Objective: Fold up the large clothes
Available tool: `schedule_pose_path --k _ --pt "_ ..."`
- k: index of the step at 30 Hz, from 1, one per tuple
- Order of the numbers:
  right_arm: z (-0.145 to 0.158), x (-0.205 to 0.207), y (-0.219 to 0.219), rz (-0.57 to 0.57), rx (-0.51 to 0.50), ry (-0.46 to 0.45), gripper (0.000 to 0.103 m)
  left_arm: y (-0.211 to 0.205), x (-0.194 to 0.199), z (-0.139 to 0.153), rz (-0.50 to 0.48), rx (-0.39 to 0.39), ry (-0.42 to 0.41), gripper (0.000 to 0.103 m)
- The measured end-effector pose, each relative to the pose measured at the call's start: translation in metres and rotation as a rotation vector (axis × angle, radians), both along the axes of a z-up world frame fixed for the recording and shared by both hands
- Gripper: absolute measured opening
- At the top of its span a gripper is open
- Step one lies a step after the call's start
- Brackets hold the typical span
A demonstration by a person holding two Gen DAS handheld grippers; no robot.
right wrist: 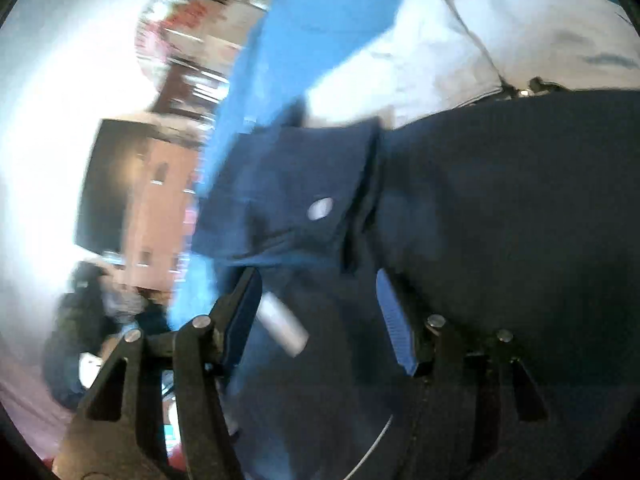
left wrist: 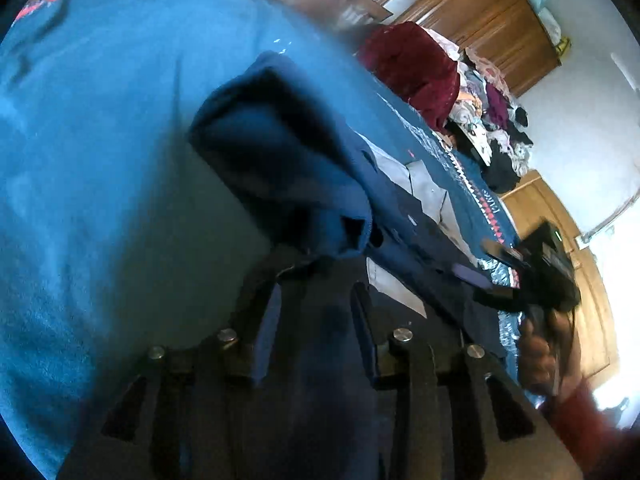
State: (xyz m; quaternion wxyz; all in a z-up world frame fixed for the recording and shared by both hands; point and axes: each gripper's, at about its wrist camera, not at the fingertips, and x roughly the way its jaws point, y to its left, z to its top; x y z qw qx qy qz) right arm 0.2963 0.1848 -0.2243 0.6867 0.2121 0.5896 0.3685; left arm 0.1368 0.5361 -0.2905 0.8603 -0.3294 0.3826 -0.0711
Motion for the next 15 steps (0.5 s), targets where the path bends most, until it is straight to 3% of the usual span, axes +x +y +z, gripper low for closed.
schedule_pose_path --k 2,6,9,10,11,15 --pt "-0.005 0.008 0.013 -0.005 -0.050 -0.007 0.058 -0.006 0.000 -0.002 -0.013 0.029 -0.015 0.051" --pt "-0.005 0.015 0.026 -0.027 -0.025 -0.010 0.056 -0.016 0.003 0.000 -0.038 0.069 -0.028 0.060" --pt "-0.010 0.017 0.035 -0.027 -0.033 -0.022 0.037 -0.007 -0.006 -0.003 -0.042 0.057 -0.035 0.061" --pt "-0.012 0.017 0.035 -0.029 -0.047 -0.033 0.016 -0.006 -0.006 -0.002 -0.042 0.053 -0.036 0.061" --pt "-0.011 0.018 0.031 -0.042 -0.058 -0.045 0.004 -0.005 -0.006 -0.002 -0.041 0.048 -0.036 0.061" --pt "0.034 0.001 -0.018 -0.127 0.009 -0.166 0.003 -0.011 0.000 0.003 -0.041 0.046 -0.042 0.061"
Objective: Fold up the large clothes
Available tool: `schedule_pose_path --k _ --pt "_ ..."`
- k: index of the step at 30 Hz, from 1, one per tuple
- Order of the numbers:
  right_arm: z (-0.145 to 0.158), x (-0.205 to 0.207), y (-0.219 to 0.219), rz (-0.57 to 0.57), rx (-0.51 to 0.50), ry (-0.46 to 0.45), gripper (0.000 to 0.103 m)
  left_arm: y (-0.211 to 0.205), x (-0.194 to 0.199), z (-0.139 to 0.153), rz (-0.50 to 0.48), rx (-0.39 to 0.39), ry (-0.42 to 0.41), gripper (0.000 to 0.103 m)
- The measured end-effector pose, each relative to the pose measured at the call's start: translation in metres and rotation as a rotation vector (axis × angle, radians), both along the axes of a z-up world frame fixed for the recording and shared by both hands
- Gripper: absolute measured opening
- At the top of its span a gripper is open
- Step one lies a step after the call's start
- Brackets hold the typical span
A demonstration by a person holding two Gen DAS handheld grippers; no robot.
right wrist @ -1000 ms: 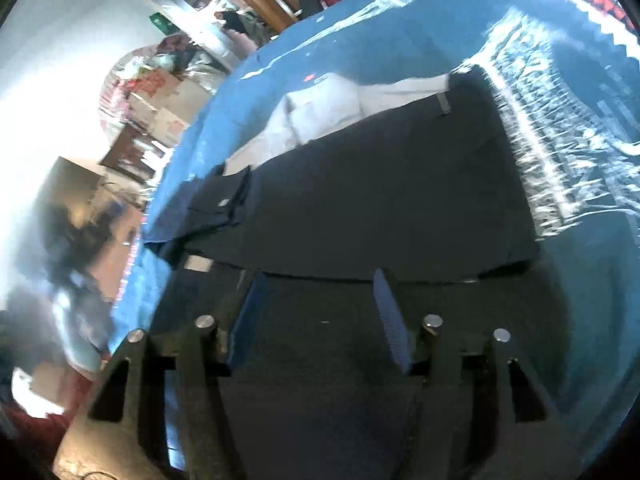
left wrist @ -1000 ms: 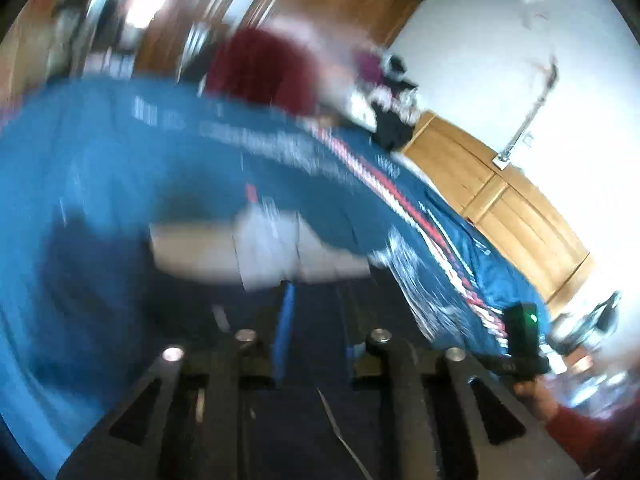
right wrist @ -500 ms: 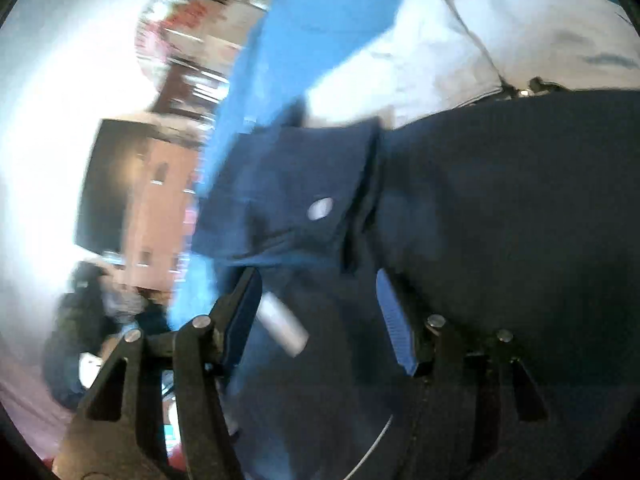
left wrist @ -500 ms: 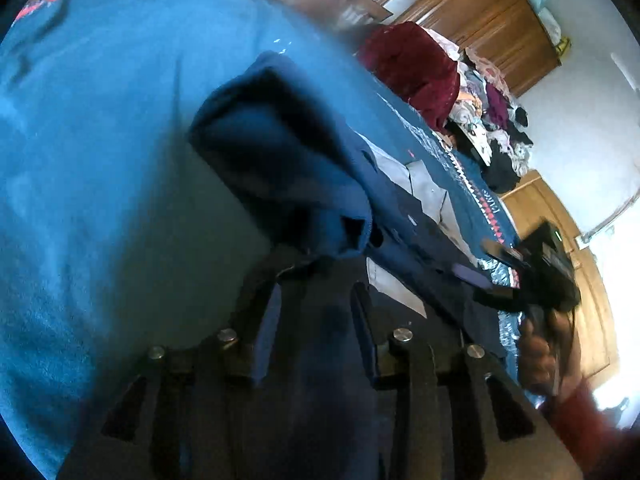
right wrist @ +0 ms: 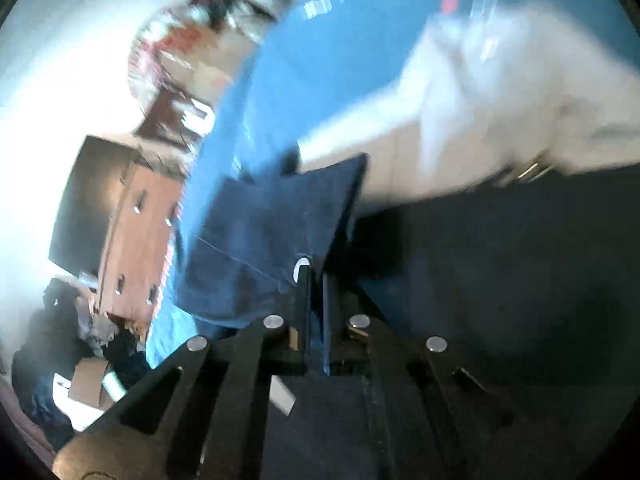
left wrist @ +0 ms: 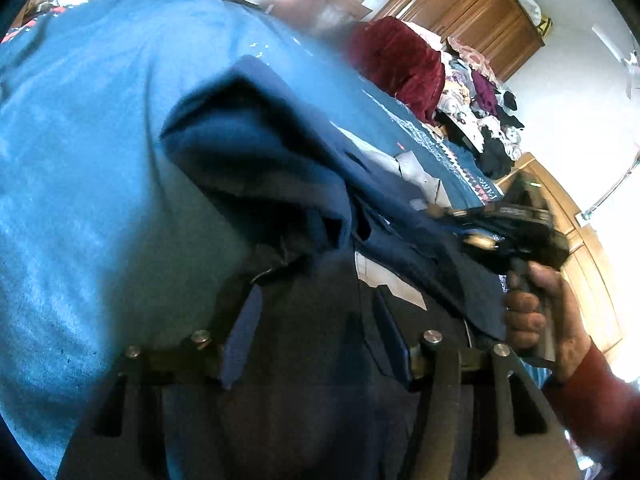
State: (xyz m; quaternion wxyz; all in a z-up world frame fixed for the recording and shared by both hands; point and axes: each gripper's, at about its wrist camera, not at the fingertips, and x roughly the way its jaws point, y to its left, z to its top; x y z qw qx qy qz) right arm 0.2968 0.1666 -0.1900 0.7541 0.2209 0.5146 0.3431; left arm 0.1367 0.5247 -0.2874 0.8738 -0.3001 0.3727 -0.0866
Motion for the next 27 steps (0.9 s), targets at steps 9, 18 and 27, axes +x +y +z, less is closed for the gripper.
schedule_pose_path --k 9,18,27 --pt "0.048 -0.042 -0.178 -0.283 -0.057 -0.115 0.003 -0.005 0.000 0.005 -0.002 0.011 -0.043 0.065" --pt "0.015 -0.055 -0.242 -0.397 -0.100 -0.047 0.002 -0.006 0.002 0.008 -0.003 0.029 -0.023 0.066" --pt "0.019 -0.060 -0.242 -0.427 -0.415 -0.126 0.009 -0.011 0.008 0.018 -0.003 0.040 0.008 0.068"
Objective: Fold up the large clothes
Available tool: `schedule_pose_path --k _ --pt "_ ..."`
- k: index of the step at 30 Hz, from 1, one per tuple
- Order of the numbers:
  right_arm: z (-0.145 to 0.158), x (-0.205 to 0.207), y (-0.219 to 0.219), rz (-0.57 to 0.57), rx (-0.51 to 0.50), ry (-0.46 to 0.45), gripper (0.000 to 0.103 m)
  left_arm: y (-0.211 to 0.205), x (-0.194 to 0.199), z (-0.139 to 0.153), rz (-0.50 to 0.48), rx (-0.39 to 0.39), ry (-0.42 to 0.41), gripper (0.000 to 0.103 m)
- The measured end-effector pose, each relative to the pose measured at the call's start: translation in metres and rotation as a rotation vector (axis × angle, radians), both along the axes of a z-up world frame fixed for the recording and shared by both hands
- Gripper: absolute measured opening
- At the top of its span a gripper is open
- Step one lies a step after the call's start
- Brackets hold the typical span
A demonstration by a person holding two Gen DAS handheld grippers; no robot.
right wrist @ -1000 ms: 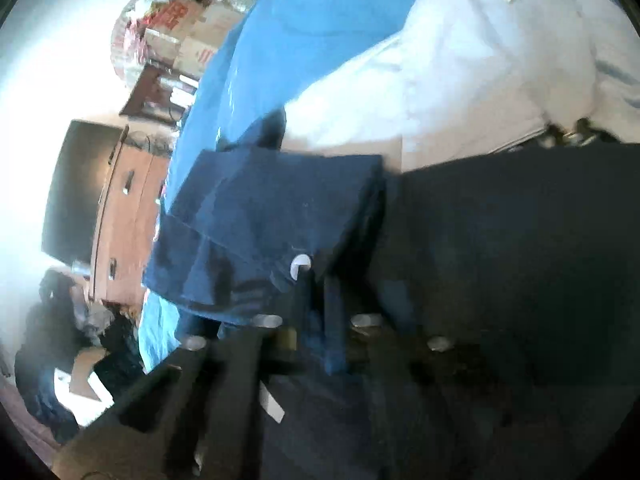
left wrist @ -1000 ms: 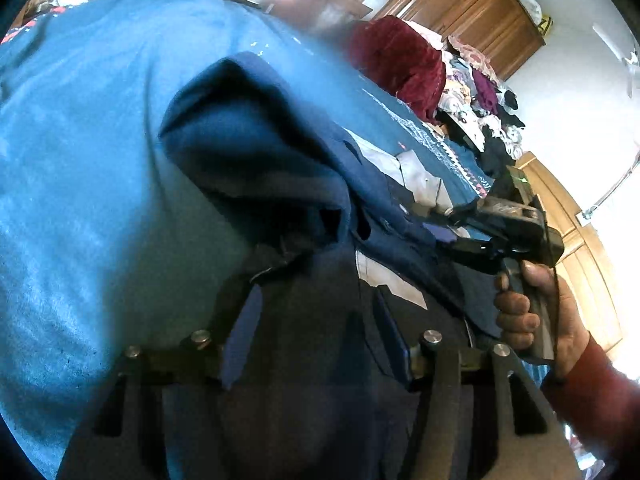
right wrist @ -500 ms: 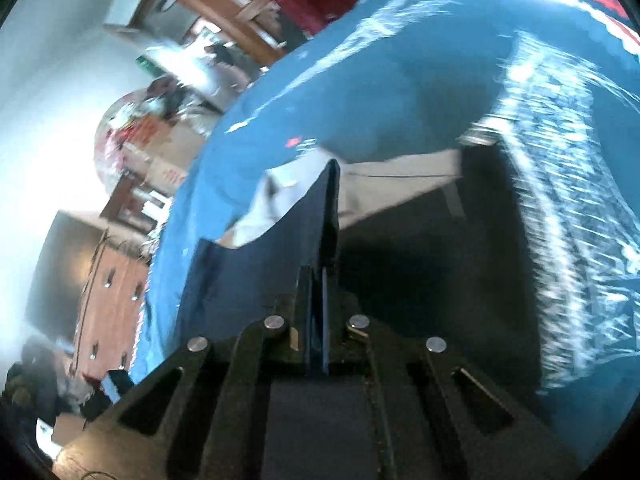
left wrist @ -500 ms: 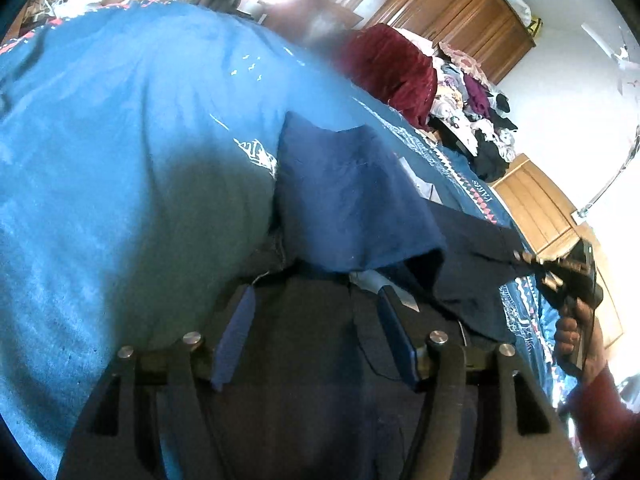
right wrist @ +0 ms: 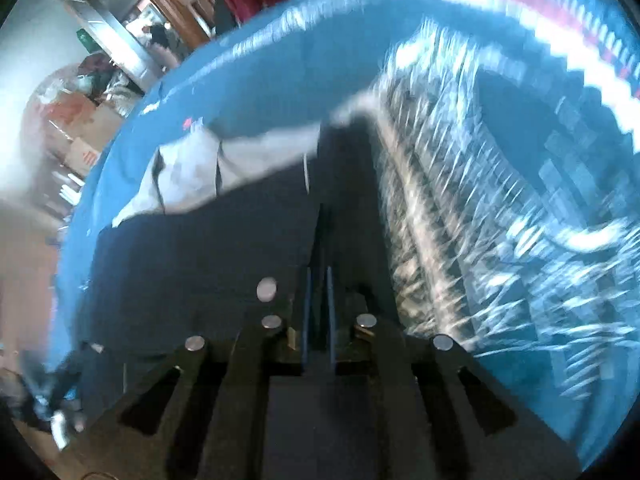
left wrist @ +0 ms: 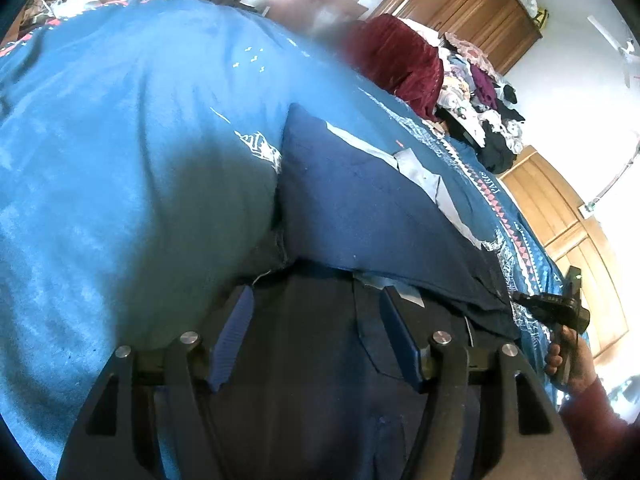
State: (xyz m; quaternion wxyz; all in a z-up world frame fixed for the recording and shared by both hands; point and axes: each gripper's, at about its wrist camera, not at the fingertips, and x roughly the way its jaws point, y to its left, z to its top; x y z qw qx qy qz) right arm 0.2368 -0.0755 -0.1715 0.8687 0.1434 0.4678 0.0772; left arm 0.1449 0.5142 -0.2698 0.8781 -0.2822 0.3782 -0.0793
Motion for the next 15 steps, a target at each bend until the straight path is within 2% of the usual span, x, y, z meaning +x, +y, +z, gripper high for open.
schedule_pose_path --k 2,3,4,6,7,8,9,12,14,15 --pt "0.013 -0.002 0.017 0.059 -0.008 -0.060 0.016 0.000 0.001 0.002 0.003 0.005 0.013 0.068" --pt "0.012 0.003 0.033 0.122 0.005 -0.055 0.020 -0.001 0.001 0.003 0.002 0.011 0.017 0.068" --pt "0.004 0.007 0.045 0.186 0.021 -0.036 0.025 -0.002 0.002 0.003 -0.001 0.019 0.024 0.068" --pt "-0.021 0.018 0.067 0.293 0.077 0.034 0.026 -0.004 0.002 0.005 -0.002 0.034 0.039 0.068" --pt "-0.033 0.022 0.072 0.312 0.078 0.070 0.026 -0.005 0.001 0.006 -0.002 0.042 0.046 0.068" --pt "-0.049 0.025 0.075 0.322 0.062 0.120 0.025 -0.004 0.000 0.009 -0.002 0.047 0.054 0.068" --pt "-0.055 0.024 0.074 0.323 0.057 0.134 0.023 -0.003 -0.005 0.010 0.000 0.052 0.060 0.068" --pt "-0.040 0.006 0.051 0.286 0.082 0.121 0.022 0.008 -0.024 0.021 0.023 0.073 0.064 0.069" --pt "-0.022 -0.022 0.029 0.268 0.068 0.099 0.035 0.018 -0.044 0.028 0.035 0.103 0.072 0.070" --pt "-0.015 -0.040 0.018 0.267 0.077 0.096 0.038 0.025 -0.056 0.030 0.043 0.116 0.080 0.072"
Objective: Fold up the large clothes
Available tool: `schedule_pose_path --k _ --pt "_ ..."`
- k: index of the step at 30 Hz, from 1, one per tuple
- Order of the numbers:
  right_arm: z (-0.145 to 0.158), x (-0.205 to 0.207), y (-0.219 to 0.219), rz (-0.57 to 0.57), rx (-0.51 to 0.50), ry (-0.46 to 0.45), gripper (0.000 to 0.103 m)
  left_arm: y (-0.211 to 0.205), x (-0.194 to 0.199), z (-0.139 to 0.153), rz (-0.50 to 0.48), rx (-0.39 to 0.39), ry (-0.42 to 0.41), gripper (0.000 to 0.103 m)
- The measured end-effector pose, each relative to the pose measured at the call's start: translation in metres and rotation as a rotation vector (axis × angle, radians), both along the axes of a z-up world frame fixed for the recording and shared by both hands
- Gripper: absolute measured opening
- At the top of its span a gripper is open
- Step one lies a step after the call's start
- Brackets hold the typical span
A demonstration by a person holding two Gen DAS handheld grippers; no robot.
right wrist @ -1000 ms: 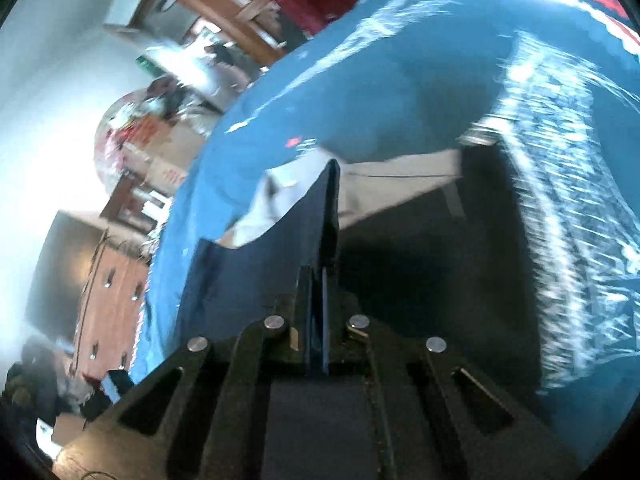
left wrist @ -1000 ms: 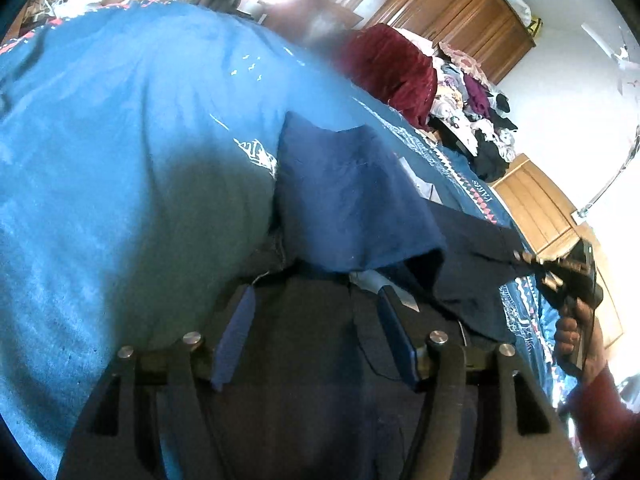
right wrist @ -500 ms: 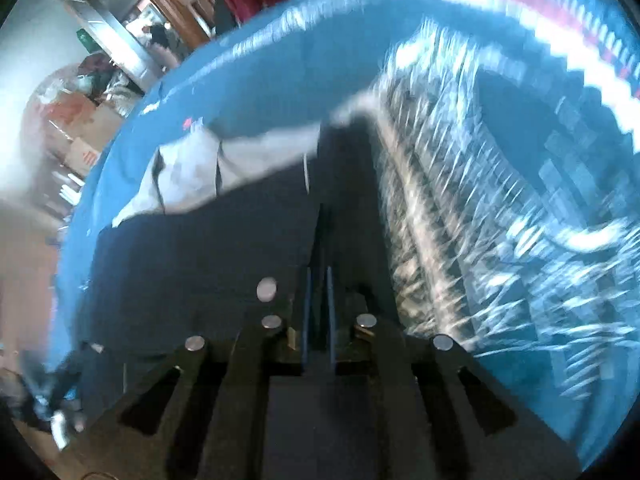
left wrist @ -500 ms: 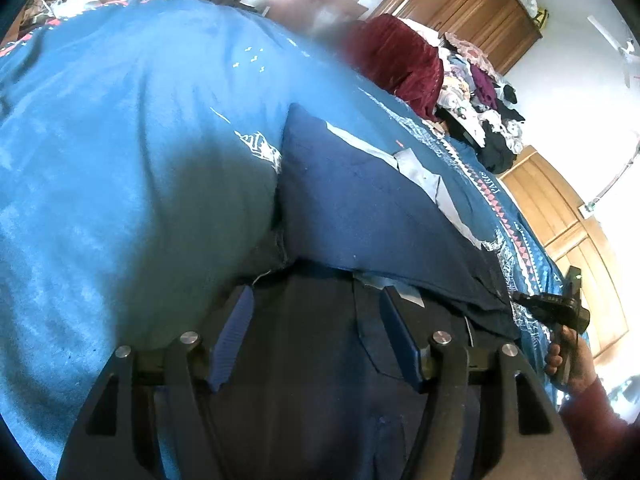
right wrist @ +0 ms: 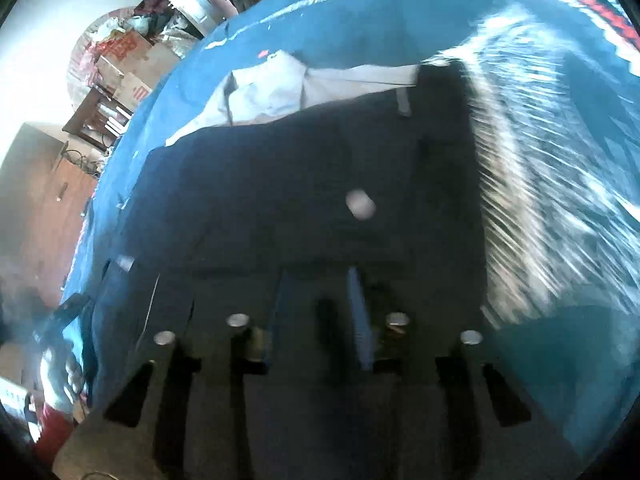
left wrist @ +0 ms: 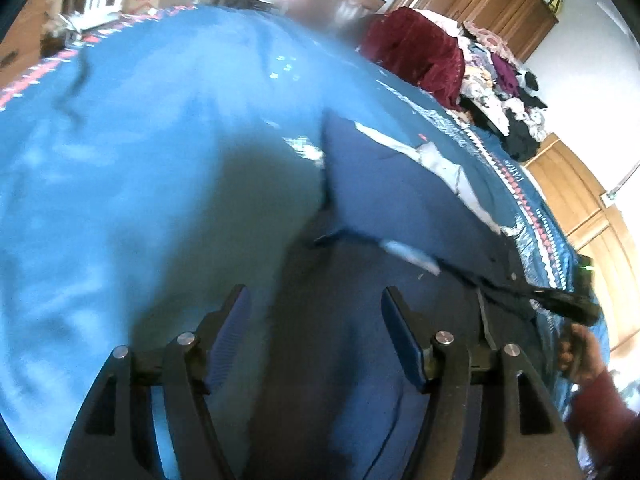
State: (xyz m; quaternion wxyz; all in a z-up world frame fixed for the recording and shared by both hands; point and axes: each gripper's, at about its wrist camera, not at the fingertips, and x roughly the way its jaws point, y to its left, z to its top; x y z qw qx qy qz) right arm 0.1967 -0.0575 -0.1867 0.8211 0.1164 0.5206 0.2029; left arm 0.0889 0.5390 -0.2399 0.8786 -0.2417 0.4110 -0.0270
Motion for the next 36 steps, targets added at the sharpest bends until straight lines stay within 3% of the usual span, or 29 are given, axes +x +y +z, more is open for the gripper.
schedule_pose_path --k 5,9,12,14,18,24,31,36 --pt "0.008 -0.101 -0.067 -0.046 0.046 0.067 0.060 0.028 -0.061 -0.008 0.019 -0.035 0.039 0.072" --pt "-0.010 -0.160 -0.093 -0.114 0.100 0.172 0.062 0.026 -0.104 -0.014 -0.016 -0.051 0.058 0.072" --pt "-0.027 -0.192 -0.091 -0.092 0.153 0.238 0.062 0.018 -0.125 -0.016 -0.056 -0.063 0.069 0.072" --pt "-0.038 -0.203 -0.085 -0.064 0.179 0.272 0.062 0.015 -0.135 -0.016 -0.076 -0.073 0.068 0.072" --pt "-0.053 -0.210 -0.080 -0.065 0.118 0.279 0.062 0.014 -0.152 -0.014 -0.087 -0.100 0.070 0.072" --pt "-0.057 -0.211 -0.074 -0.065 0.173 0.261 0.065 0.018 -0.164 -0.011 -0.096 -0.087 0.079 0.072" --pt "-0.064 -0.219 -0.058 0.027 0.177 0.289 0.064 0.029 -0.173 -0.009 -0.087 -0.082 0.081 0.072" --pt "-0.056 -0.220 -0.058 0.028 0.270 0.264 0.063 0.048 -0.177 -0.013 -0.086 -0.125 0.098 0.072"
